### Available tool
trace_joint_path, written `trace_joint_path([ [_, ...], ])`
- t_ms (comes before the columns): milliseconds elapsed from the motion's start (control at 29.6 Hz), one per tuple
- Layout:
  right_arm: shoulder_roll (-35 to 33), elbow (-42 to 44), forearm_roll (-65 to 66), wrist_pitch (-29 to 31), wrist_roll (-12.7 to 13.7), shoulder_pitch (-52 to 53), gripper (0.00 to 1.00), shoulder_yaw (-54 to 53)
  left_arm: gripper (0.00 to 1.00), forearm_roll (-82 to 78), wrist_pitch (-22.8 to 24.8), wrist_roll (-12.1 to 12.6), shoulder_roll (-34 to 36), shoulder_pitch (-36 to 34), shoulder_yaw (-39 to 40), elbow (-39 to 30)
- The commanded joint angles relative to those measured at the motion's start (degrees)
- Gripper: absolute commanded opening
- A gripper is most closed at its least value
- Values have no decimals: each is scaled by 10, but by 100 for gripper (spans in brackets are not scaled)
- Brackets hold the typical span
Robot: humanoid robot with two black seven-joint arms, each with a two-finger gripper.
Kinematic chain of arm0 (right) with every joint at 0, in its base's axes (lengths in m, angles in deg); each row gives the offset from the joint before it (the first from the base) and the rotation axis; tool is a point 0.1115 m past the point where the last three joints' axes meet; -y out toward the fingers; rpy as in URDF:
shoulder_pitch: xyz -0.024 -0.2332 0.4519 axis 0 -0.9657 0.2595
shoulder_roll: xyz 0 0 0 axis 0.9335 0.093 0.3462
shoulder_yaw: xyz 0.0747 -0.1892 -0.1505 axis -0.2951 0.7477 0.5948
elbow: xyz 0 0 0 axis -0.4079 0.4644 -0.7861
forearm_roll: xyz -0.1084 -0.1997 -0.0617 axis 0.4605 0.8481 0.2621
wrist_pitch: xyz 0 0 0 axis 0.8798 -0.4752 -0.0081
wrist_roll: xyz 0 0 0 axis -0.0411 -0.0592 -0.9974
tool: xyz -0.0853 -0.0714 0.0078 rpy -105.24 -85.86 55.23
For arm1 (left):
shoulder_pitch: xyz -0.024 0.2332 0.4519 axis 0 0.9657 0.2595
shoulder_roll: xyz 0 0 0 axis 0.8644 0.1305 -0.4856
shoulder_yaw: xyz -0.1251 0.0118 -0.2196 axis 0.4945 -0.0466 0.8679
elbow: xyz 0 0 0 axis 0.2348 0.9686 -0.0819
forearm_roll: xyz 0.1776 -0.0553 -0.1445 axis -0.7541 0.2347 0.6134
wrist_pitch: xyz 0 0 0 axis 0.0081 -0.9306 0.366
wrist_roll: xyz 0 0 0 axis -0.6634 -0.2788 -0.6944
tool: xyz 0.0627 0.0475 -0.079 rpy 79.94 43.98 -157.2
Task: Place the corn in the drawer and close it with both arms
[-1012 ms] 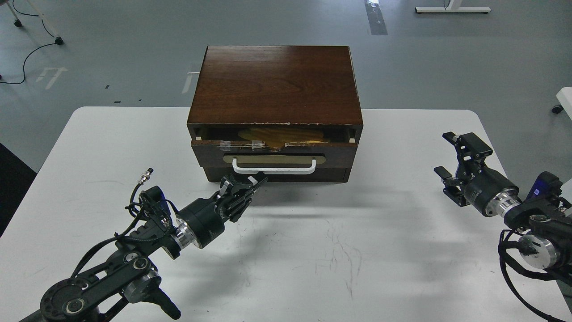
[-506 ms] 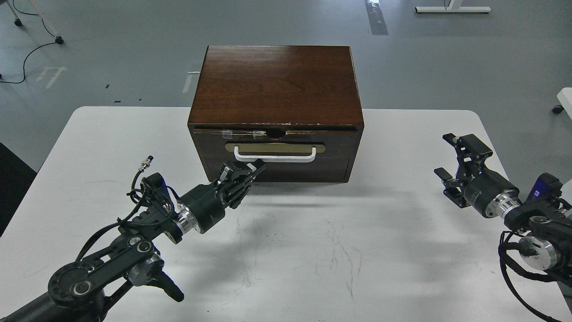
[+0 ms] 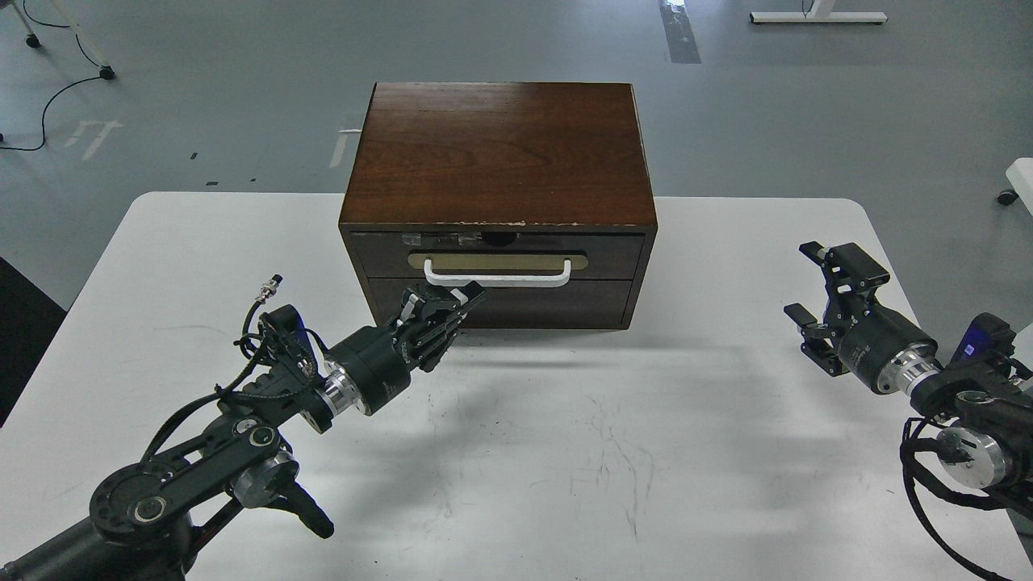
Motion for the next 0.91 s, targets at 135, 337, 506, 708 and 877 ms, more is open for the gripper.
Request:
trace_joint_path([
  [135, 0, 1, 1, -1, 0, 0, 99, -6, 7, 2, 84, -63, 60, 35, 15, -71],
  [337, 0, 1, 1, -1, 0, 0, 99, -18, 100, 87, 110, -96, 101, 67, 90, -109],
  [506, 2, 2, 1, -5, 0, 0, 99, -21, 100, 141, 119, -110, 115, 99, 181, -112],
  [708, 30, 29, 1, -15, 0, 1, 100, -21, 100, 143, 105, -110, 138, 117, 222, -104],
  [877, 61, 47, 0, -17, 0, 4, 100, -46, 100, 149, 56, -110, 159, 135, 224, -89],
])
